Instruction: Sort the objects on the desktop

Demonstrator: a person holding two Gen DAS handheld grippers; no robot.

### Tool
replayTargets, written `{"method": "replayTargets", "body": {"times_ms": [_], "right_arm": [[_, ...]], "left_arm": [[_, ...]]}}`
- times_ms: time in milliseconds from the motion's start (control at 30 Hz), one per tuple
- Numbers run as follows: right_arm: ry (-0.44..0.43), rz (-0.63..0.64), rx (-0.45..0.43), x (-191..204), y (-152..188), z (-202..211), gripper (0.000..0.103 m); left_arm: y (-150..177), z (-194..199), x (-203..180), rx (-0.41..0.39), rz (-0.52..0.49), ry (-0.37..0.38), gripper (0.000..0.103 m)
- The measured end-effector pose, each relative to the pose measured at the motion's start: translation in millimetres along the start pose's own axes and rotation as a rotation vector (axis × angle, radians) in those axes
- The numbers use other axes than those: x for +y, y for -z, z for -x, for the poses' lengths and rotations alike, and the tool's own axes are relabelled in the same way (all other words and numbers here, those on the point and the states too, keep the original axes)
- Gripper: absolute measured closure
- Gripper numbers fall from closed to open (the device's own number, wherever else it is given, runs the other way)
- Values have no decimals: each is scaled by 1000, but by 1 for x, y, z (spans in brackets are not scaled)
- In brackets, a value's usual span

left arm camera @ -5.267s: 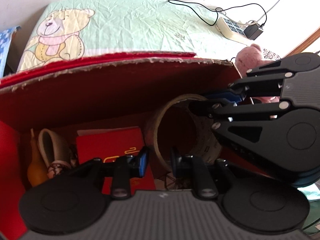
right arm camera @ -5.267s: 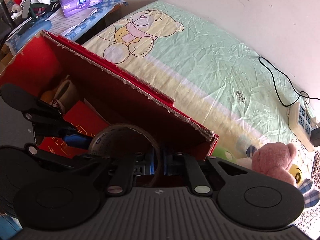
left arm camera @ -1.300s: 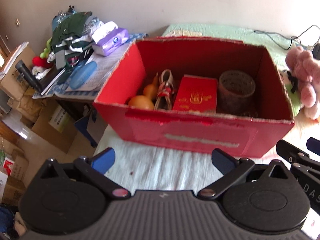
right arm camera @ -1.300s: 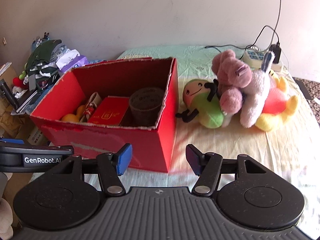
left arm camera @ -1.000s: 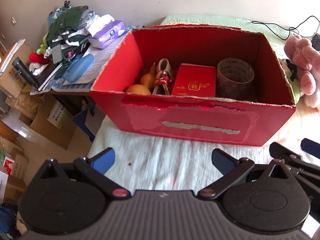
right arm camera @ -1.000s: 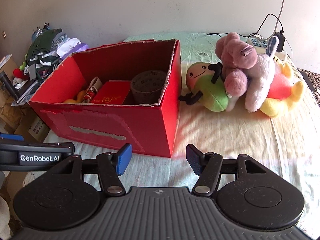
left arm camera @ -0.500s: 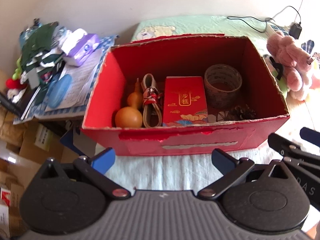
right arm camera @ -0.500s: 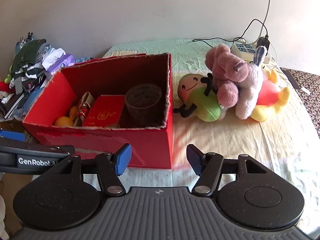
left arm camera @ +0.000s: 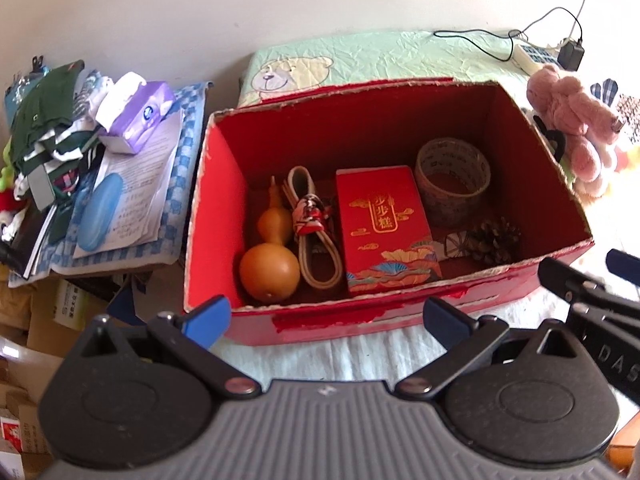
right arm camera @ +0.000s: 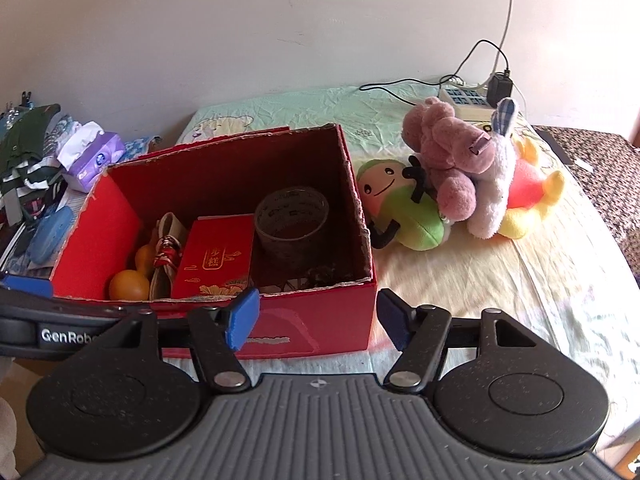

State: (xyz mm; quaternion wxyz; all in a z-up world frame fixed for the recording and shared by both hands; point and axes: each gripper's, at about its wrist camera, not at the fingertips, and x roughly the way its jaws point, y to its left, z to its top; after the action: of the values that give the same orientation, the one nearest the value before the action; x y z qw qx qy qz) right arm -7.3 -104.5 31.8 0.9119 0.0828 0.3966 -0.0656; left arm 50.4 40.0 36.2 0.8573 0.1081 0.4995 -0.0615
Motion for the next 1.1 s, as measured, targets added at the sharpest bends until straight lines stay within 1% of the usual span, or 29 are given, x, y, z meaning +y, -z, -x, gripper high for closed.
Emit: {"method": "replayTargets", "body": {"times_ms": [67,167,333,500,600,667,800,900,1033,1100], "right_arm": [[22,-7,7,2,0,0,31],[26,-23,12,1,-2,3,29],[37,-19,-1,2,-15,9,26],[41,10,10,7,-30,9,23],[46,23,16,10,-39,7,23],[31,29,13,11,-44,6,23],[5,44,15,14,-53,3,23],[20,81,4,18,-57,-1,23],[-10,70,0,16,-62,-2,23],[-4,57,-14,14,-64,-2,23]], "left_arm": [[1,-3,0,13,-8,11,1],[3,-6,0,23,-12,17,1],[1,-3,1,16,15,21,1],[-6,6,5,-21,33,23,1],[-12,10,9,-48,52,5,0],[-16,11,13,-61,66,-9,0],[-24,11,18,-72,85,-29,0],[-29,12,22,-72,101,-21,0],[-36,14,25,-91,107,-36,0],[-39,13,26,-99,110,-34,0]]}}
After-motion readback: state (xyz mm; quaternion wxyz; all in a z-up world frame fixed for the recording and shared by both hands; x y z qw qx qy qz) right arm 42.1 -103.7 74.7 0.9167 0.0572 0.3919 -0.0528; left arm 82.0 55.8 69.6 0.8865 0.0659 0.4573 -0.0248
